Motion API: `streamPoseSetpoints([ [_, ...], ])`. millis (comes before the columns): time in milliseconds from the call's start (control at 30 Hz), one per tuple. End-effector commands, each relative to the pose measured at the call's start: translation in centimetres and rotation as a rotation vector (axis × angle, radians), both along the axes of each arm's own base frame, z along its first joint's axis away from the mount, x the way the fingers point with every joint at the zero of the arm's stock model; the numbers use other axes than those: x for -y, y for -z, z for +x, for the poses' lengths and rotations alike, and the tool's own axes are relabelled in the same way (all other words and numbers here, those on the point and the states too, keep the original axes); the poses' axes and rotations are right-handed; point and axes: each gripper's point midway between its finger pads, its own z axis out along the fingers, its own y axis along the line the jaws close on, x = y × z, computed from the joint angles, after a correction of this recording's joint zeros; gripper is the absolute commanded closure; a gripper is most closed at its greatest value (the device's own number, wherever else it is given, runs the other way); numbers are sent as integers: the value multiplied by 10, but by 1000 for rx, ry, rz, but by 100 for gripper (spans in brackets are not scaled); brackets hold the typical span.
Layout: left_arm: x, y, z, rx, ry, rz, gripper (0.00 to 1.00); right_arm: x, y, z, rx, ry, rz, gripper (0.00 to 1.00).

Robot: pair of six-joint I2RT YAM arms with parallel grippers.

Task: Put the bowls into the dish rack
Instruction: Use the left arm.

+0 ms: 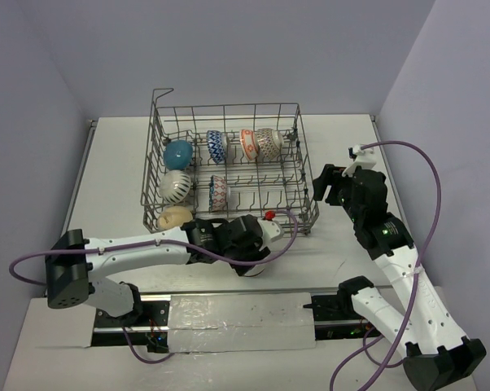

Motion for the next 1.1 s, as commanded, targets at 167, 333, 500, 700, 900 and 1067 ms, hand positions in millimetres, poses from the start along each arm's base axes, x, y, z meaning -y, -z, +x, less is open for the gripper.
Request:
streamPoseSetpoints([
  [167, 13, 17, -15, -5, 66, 14, 47, 0, -18, 2, 62, 11, 18, 24],
  [333, 20, 18, -23, -18, 91, 5, 47, 0, -17, 2, 59, 11, 17, 24],
  [500, 22, 24, -26, -27, 98, 10, 47, 0, -16, 2, 57, 9, 17, 24],
  [700, 24, 33, -30, -45, 111, 25, 48, 1, -17, 1, 62, 10, 17, 24],
  [900, 27, 34, -30, -46, 113, 25, 48, 0, -17, 1, 62, 9, 18, 24],
  [1067, 27, 33, -28, -40, 105, 25, 50, 1, -18, 1, 63, 11, 19, 24],
])
